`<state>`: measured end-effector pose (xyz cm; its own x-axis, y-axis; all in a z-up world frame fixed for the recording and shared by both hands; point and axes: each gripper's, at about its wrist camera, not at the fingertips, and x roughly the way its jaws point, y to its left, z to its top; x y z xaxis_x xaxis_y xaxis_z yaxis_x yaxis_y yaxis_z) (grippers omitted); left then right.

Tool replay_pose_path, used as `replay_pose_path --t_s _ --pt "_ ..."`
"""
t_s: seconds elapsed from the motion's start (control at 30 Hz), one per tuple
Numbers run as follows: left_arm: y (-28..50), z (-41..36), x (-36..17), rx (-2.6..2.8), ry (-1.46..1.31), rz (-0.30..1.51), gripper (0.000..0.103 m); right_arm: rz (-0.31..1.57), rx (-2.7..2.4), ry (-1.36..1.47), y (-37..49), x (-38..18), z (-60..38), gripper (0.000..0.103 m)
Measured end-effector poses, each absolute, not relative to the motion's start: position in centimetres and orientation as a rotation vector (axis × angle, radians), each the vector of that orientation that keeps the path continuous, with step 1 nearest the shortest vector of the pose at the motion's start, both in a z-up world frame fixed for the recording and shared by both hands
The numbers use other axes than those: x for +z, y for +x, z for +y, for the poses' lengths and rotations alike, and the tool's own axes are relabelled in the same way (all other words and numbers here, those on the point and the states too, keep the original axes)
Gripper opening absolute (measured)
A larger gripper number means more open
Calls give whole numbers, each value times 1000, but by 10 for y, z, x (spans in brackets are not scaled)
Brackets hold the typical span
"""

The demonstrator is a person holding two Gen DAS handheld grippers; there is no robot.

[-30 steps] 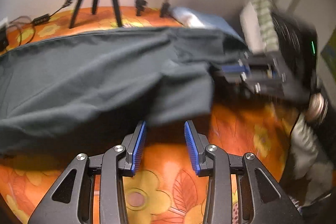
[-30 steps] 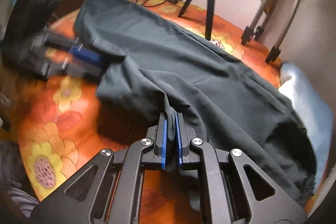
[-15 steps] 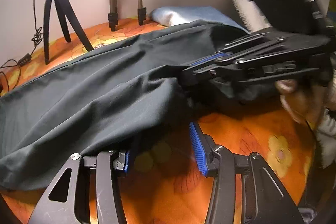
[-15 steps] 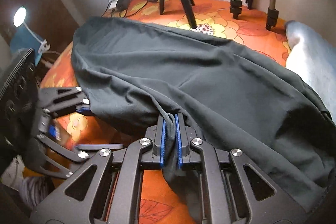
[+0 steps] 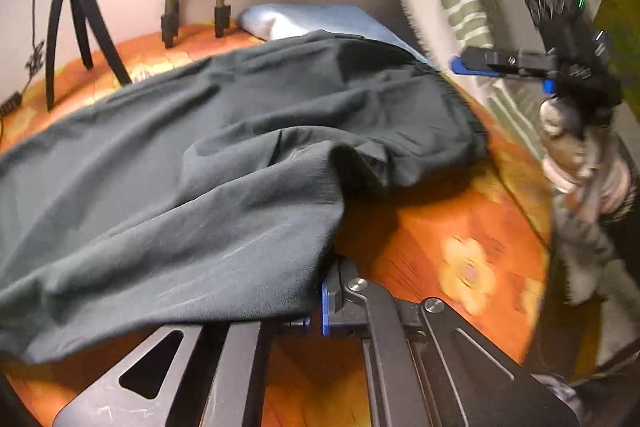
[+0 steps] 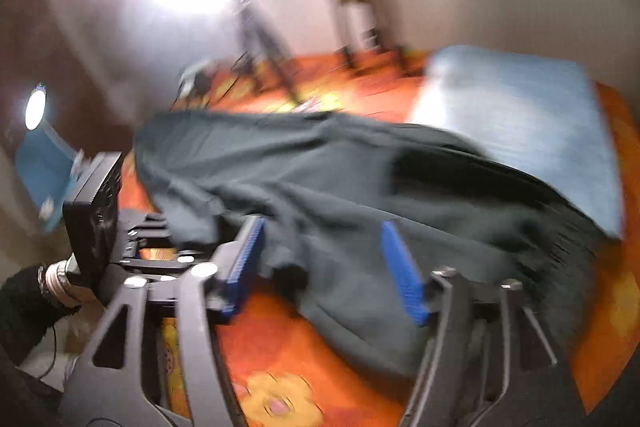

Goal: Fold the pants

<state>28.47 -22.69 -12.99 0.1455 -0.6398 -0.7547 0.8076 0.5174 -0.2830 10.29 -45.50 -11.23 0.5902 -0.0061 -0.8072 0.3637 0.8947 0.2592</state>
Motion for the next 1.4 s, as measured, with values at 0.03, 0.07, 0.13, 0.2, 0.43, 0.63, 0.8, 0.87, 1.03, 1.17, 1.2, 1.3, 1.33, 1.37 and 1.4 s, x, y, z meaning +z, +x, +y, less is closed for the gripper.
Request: replay_pose_path --t_s 0.03,0.07,0.13,0.2,0.43,0.63,0.8,0.87,1.03,1.17,1.2,1.3,1.33,1.37,1.4 --pt "282 -220 -126 -1065 186 987 2 906 -278 433 83 -109 -465 74" --pt "280 -213 -123 -1079 149 1019 2 897 -320 441 68 -109 -474 78" --pt "274 -205 -120 -1094 117 1058 2 884 -438 493 36 -113 -499 83" --pt "266 -201 -120 -1103 112 1093 2 873 -486 594 14 -122 -525 83" --pt "251 -198 -128 -1073 140 1124 2 903 -514 720 4 -158 -569 83" --pt "242 -204 -132 -1006 290 1061 2 926 -450 739 26 -179 -568 83" --pt "226 -193 -121 -992 407 996 9 930 -430 727 31 -190 -565 85" --pt "215 -186 -113 -981 467 942 11 918 -423 730 32 -190 -565 85" --pt "183 -193 -105 -962 679 752 21 914 -387 706 40 -192 -558 77" --pt "173 -219 -123 -964 826 682 27 933 -380 675 48 -194 -549 68" --pt "175 -225 -130 -962 851 680 27 943 -388 657 50 -193 -547 65" --pt "182 -235 -142 -950 873 696 27 966 -393 652 49 -194 -548 47" --pt "185 -238 -146 -949 886 699 27 964 -391 661 48 -194 -549 46" --pt "187 -240 -148 -953 895 701 27 965 -388 669 47 -194 -550 44" --pt "190 -241 -148 -962 888 696 28 968 -388 673 47 -194 -550 43"
